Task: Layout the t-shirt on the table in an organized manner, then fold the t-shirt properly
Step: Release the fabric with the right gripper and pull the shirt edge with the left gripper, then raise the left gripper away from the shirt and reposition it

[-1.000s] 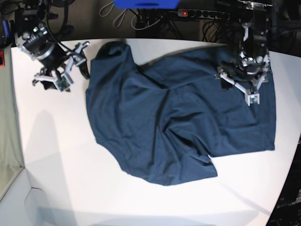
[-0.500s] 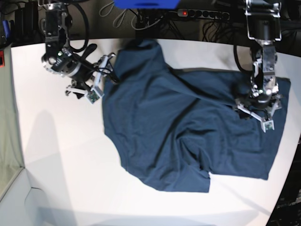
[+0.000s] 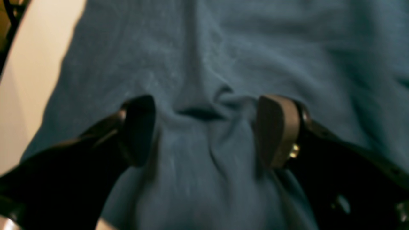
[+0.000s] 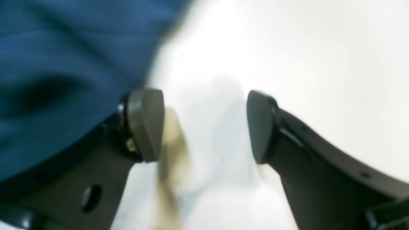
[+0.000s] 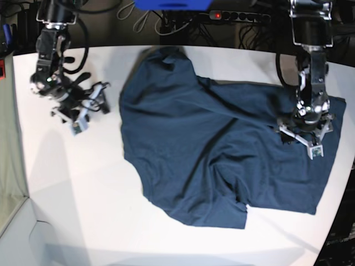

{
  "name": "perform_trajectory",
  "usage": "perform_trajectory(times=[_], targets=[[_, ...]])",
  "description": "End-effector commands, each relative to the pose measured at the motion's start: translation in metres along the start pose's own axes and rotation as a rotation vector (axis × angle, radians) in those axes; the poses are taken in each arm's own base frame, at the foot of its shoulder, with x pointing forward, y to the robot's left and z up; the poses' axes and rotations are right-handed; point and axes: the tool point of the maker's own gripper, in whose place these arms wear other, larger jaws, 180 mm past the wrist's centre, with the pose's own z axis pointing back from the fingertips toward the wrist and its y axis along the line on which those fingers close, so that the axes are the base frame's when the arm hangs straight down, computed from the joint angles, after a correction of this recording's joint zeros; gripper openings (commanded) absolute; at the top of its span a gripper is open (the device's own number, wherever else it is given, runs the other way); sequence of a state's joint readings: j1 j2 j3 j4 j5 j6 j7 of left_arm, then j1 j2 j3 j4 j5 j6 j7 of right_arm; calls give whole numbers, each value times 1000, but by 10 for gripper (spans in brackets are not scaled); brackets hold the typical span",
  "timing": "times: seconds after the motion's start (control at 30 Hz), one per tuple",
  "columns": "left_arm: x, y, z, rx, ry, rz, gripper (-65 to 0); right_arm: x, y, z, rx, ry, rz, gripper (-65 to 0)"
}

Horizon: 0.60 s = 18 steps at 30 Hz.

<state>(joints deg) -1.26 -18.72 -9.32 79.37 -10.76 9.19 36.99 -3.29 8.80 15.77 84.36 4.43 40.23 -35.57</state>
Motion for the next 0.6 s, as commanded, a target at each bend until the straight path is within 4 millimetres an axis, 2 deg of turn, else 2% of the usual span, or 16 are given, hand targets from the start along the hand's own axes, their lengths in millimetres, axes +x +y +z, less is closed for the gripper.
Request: perform_trajectory(times=[0.0,0.13,0.2,0.27,0.37,0.53,0.57], targets=[[35,1,12,1,-101,-5,-170,21,-19,8,-43,-77,-22,-244],[56,7,53,-8,-174,28,-169,40,-56,30,-160,-172,-111,-244],[59,12,74,-1,-190,51,-169,52,-62,45,-208,-235,-142,-244],[56,28,90,33,-185,76,-169,63,-59,57,-234,-273,-135,-243],[37,63,95,115,-137,116,-168,65,-33,63,-215,-295,-132,-241],[-7,117,85,236,-30,176,-168,60,19,49,-102,-275,-117,-242],[-12,122,82,240,-23,170,-168,57,26,46,-83,-268,-116,-242]])
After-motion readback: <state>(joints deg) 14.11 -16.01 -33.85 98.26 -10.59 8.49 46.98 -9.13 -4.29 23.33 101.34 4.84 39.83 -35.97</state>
